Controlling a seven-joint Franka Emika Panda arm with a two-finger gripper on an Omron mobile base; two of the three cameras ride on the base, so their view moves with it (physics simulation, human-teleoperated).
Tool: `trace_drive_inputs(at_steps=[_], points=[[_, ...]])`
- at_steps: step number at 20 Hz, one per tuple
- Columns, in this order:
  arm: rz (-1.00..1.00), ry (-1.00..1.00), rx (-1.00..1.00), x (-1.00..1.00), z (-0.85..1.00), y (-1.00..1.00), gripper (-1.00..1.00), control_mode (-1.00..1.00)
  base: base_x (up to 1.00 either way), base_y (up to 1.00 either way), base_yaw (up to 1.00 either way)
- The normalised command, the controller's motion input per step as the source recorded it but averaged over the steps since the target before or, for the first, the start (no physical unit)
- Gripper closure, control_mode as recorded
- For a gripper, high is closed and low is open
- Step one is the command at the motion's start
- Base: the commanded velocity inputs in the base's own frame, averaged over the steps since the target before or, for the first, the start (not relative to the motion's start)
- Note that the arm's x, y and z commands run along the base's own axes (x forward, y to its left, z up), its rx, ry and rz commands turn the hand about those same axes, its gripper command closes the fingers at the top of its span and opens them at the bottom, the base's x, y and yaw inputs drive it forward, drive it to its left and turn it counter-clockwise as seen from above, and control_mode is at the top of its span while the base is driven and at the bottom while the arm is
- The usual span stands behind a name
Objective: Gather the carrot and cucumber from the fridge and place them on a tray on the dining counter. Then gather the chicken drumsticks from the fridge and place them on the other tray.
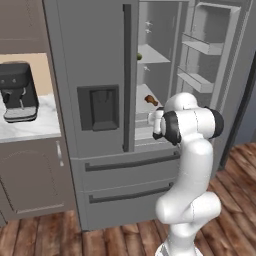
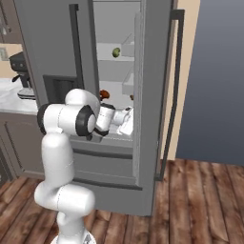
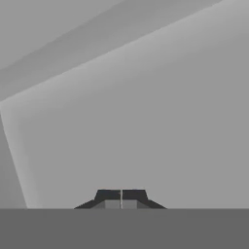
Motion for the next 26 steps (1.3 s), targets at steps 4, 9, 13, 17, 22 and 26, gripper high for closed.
trace_drive_inputs(at_steps=[4,9,13,17,22,26], points=[[0.04,0.0,0.07,0.04,-0.24,-1.0,1.0,-1.0,0.0,0.0,0.0],[0.11,-0.01,0.15,0.01,-0.15,-0.72,1.0,-1.0,0.0,0.0,0.0],[0.18,-0.09,0.09,0.02,0.0,0.45,1.0,-1.0,0.0,0.0,0.0],[0.27,-0.05,0.07,0.17,0.0,0.71,1.0,-1.0,0.0,0.0,0.0],[0.25,-0.09,0.1,0.21,0.0,0.77,1.0,-1.0,0.0,0.0,0.0],[0.22,-0.21,0.21,0.08,0.0,0.5,1.0,-1.0,0.0,0.0,0.0]])
